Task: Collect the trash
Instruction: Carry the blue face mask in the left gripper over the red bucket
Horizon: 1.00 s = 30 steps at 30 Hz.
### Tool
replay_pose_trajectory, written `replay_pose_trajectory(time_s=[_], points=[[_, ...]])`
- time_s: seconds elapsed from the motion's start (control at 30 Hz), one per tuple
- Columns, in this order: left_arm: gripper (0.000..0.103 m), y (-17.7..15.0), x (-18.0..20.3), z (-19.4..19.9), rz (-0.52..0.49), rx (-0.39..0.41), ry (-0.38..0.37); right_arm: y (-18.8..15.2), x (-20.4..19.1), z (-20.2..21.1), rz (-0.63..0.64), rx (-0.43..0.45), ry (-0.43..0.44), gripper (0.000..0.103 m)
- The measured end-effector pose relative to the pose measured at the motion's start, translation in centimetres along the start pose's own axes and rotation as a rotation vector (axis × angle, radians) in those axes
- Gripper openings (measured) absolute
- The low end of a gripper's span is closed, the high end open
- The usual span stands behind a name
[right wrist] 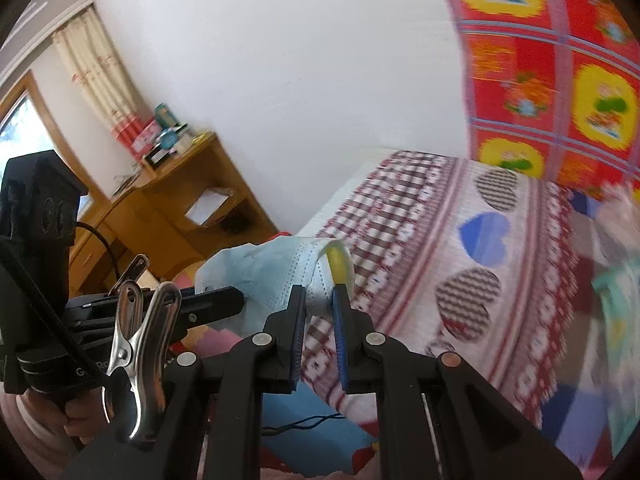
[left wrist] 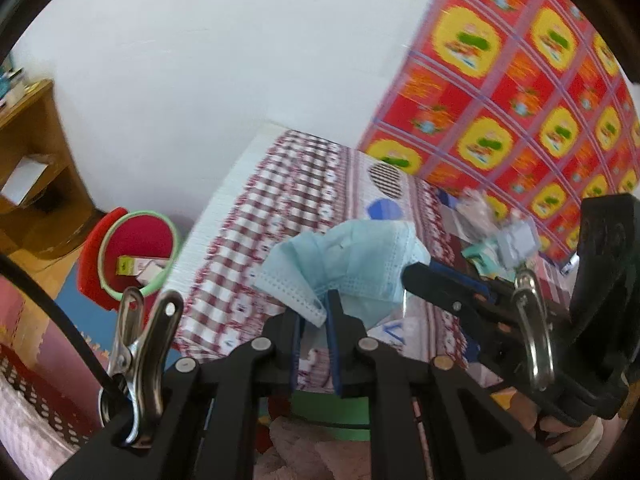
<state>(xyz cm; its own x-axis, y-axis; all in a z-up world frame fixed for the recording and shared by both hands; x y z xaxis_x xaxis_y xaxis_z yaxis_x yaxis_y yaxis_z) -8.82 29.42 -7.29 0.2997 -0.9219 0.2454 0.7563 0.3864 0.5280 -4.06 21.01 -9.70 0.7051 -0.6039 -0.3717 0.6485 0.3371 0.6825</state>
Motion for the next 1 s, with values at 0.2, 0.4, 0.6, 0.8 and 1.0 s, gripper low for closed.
replay_pose_trajectory(time_s=[0.2, 0.4, 0.6, 0.8, 1.0], points=[[0.012, 1.6, -4.0, -0.2, 0.107, 0.026, 0.064, 2.2, -2.3, -4.1, 0.072, -0.047, 0.091, 0.014], [0.012, 2.1, -7.5, -0.1, 0.184, 0.052, 0.134, 3.5, -4.4, -7.8, 0.15, -0.093, 0.157, 0.014], [0.012, 2.0, -11.0, 0.5, 0.258, 0.07, 0.174, 4.4, -7.1, -10.6, 0.217, -0.128, 0.202, 0.014], [0.012, 2.2, -14.8, 0.8, 0.304, 0.085, 0.196, 5.2, -9.6, -13.2, 0.278, -0.154, 0.224, 0.014], [0.012, 2.7, -19.6, -0.3, 0.32, 0.067, 0.206, 5.8, -12.4, -17.6, 0.311, -0.184, 0.203, 0.014]])
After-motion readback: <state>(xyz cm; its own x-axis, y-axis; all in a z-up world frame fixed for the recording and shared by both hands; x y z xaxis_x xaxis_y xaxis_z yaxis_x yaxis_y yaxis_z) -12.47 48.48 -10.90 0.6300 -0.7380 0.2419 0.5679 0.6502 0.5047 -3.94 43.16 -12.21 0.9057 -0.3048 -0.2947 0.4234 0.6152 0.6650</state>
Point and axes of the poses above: each gripper's, at about its wrist camera, not at the fingertips, and z roughly against the way its jaws point, x to its right, y to its top, the point moved 10 cm from there along -z, roughly the way its jaws point, and after that the axes turned 3 degrees about -z, right-handed, at the moved point
